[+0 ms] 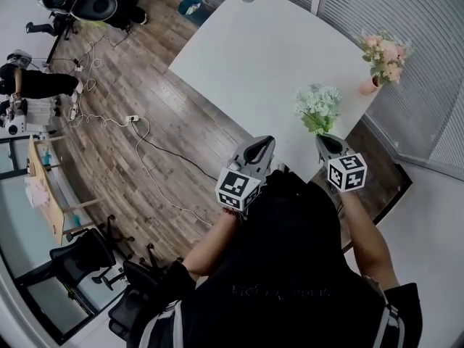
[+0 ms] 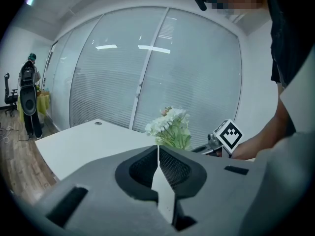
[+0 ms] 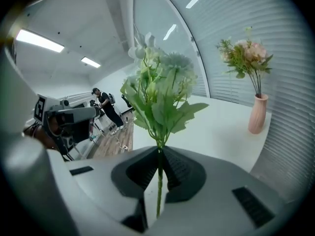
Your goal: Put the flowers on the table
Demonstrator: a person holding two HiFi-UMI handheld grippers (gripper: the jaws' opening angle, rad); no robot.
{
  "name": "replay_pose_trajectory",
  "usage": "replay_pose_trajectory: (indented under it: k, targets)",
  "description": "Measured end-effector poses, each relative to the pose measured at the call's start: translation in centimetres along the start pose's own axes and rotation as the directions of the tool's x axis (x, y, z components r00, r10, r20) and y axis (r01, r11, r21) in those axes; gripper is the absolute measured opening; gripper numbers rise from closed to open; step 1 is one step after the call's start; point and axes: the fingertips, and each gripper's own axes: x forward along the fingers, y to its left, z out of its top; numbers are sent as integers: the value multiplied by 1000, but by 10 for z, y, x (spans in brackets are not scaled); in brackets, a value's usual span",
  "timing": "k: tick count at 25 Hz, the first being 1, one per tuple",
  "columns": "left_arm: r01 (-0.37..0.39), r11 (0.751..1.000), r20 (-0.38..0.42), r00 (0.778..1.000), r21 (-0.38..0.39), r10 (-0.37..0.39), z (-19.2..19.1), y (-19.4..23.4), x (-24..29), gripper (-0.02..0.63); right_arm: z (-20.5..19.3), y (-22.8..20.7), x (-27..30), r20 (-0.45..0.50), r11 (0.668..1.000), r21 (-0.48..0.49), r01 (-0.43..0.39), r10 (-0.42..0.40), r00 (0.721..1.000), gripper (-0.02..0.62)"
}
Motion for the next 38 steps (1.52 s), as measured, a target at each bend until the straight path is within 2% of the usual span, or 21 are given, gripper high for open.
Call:
replay_pose_trajectory:
  k: [10, 27, 33, 38]
  targets:
    - [10, 1000, -43, 999, -18, -11, -22, 8, 5, 23, -27, -15, 33, -94, 999, 0, 35, -35, 995, 43]
    - [24, 999, -60, 998, -21, -25, -25, 3, 5, 23, -58, -49, 85, -268, 995, -65, 80, -95, 959, 43]
    - [13, 1000, -66, 998, -25, -15, -29, 4, 3, 23, -57, -45, 99, -276, 994, -79, 70, -89, 957, 43]
    - [8, 1000, -72, 997, -29, -10, -33, 6, -1, 23, -68, -50, 104, -310, 991, -101, 91, -118, 943, 43]
